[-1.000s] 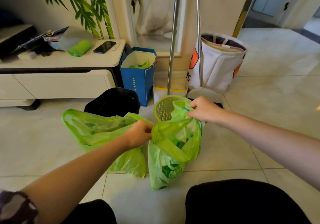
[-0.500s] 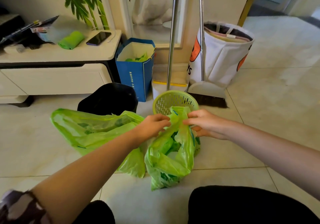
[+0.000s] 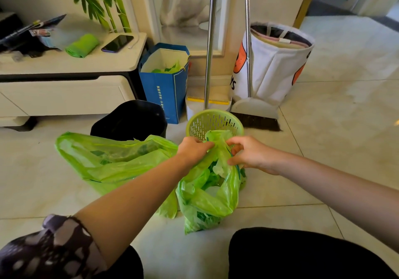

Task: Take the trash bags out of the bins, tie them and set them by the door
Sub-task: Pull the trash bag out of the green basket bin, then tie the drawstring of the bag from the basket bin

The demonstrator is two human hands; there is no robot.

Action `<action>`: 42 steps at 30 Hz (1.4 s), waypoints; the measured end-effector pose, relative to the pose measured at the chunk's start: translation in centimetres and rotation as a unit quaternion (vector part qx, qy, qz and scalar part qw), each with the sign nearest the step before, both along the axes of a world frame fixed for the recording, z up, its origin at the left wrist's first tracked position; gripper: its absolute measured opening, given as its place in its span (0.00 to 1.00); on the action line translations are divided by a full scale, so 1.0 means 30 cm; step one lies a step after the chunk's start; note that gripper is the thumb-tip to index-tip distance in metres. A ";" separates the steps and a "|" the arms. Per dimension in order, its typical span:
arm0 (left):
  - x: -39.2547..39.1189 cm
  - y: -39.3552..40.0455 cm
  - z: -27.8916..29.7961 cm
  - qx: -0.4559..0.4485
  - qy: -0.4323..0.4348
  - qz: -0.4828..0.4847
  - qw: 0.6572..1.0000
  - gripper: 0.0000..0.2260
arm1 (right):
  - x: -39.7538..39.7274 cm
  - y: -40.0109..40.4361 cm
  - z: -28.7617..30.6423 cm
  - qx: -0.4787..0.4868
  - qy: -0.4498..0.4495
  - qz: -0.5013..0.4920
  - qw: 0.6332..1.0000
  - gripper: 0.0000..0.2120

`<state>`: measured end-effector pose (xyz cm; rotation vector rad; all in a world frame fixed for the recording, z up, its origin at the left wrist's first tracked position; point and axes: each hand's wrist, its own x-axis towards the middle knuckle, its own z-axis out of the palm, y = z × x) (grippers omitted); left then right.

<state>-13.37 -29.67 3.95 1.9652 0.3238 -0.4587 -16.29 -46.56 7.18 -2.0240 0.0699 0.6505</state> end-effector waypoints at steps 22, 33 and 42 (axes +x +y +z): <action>0.120 0.055 0.005 0.071 -0.024 0.039 0.996 0.11 | 0.010 -0.032 -0.003 -0.011 -0.015 -0.025 1.000 0.06; 0.161 0.220 0.085 0.136 -0.056 -0.066 0.987 0.09 | 0.044 -0.089 -0.001 -0.086 -0.122 -0.049 0.988 0.05; 0.135 0.380 0.194 0.129 -0.063 -0.041 0.989 0.04 | 0.061 -0.175 0.102 0.056 -0.090 -0.219 0.970 0.05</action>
